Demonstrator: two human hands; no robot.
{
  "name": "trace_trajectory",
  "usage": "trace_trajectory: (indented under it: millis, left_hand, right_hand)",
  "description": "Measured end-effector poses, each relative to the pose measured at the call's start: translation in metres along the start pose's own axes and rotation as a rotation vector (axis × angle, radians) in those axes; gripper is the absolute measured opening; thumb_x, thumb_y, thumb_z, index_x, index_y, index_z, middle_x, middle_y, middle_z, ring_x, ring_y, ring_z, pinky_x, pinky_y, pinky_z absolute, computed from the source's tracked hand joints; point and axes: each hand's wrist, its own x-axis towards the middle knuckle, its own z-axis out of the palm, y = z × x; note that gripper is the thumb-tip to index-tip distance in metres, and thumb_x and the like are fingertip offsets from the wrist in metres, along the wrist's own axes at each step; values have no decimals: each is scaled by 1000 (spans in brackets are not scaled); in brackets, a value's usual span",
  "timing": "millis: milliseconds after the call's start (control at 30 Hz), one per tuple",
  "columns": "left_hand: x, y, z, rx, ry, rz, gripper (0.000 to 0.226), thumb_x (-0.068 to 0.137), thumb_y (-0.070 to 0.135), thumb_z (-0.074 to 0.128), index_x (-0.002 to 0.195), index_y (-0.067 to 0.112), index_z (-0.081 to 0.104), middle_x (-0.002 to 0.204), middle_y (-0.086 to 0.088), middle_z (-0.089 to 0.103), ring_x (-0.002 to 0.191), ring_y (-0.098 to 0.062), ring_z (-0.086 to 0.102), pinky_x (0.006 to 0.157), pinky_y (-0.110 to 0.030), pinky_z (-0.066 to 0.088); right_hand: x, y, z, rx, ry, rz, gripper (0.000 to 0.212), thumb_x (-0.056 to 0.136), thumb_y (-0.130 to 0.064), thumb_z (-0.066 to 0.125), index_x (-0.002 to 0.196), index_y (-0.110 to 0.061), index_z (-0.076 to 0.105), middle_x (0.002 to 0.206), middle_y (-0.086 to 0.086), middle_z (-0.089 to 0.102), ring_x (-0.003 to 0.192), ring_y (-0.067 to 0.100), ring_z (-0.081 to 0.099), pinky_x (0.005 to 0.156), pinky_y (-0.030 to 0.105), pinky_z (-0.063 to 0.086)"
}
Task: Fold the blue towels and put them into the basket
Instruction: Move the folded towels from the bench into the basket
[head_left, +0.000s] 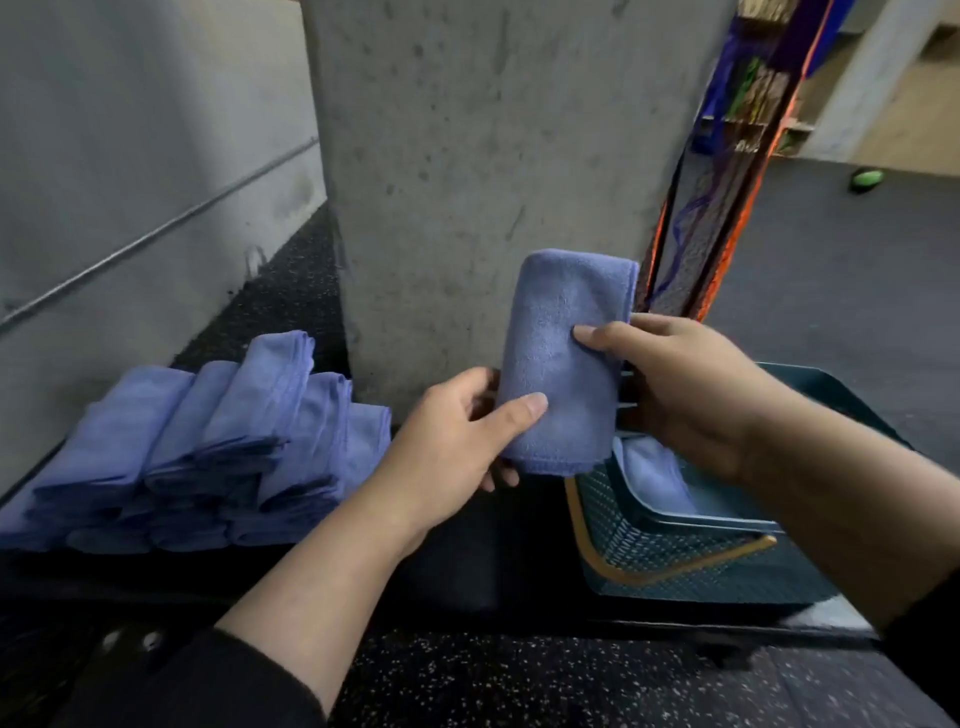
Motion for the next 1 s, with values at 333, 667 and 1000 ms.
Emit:
trace_trajectory:
  millis: [333, 667, 1000]
  left_hand:
    - [51, -31, 77, 334, 23, -100, 38, 95, 48, 60, 127, 28, 62, 114, 11, 67, 101, -15, 66, 92, -44, 56]
    - [80, -41, 107, 391, 20, -88, 34, 98, 46, 55, 120, 22, 66, 109, 16, 66, 107, -10, 63, 89, -31, 49]
    - [90, -53, 104, 450, 16, -83, 42, 91, 56, 56, 119, 25, 66, 111, 14, 70, 105, -8, 64, 95, -39, 51]
  right_hand:
    - [19, 23, -189, -442, 126, 355, 21, 92, -18, 69, 109, -6, 69, 88, 8, 73, 77, 20, 67, 71, 35, 56]
    - [79, 131, -227, -719, 68, 702, 26, 95, -15, 66, 106, 8, 61, 91, 23, 64, 75, 32, 64, 81, 62, 55]
    - [109, 185, -234, -620, -75, 841, 12, 102, -17, 55, 93, -9, 55, 70, 10, 53, 52, 18, 50, 51, 26, 45]
